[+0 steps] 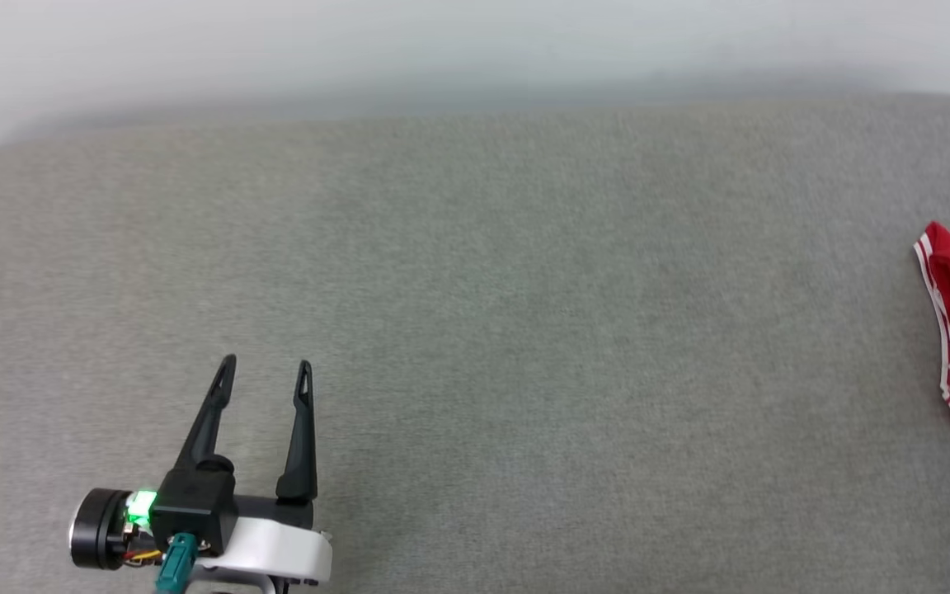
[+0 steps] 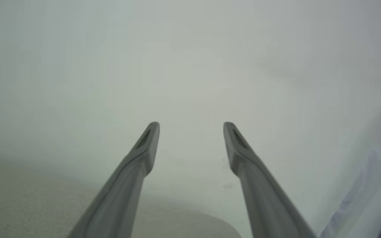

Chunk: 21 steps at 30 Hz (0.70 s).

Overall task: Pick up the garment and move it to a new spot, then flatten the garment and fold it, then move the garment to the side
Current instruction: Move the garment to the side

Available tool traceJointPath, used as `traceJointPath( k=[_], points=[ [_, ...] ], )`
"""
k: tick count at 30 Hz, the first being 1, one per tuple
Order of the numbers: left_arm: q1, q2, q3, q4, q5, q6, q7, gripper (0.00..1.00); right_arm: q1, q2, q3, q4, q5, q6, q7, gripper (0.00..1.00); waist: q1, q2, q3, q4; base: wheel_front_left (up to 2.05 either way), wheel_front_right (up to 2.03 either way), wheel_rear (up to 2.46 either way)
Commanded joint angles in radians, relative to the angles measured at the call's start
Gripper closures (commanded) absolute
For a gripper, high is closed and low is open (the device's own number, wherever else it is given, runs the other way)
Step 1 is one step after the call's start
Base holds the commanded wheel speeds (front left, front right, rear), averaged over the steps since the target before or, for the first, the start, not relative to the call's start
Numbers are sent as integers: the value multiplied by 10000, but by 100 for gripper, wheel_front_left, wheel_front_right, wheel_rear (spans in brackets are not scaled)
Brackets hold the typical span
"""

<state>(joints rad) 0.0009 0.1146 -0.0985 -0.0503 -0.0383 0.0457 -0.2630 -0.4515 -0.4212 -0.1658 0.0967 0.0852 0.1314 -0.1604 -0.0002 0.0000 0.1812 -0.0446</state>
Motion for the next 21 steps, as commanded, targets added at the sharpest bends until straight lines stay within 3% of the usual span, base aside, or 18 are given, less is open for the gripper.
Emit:
traceJointPath(
  k=[1,10,21],
  points=[
    [146,-34,3,63,-6,5,-21,0,334,350,11,-330,89,-16,-228,0,2,0,-387,316,0,0,0],
    [587,-108,165,308,-85,-44,-21,0,2222,2073,427,-1316,229,-15,-800,0,2,0,-1216,840,0,0,0],
    [1061,-154,300,539,-150,-115,-21,0,4203,3092,1108,-720,392,-16,-972,0,2,0,-1863,946,0,0,0]
  ],
)
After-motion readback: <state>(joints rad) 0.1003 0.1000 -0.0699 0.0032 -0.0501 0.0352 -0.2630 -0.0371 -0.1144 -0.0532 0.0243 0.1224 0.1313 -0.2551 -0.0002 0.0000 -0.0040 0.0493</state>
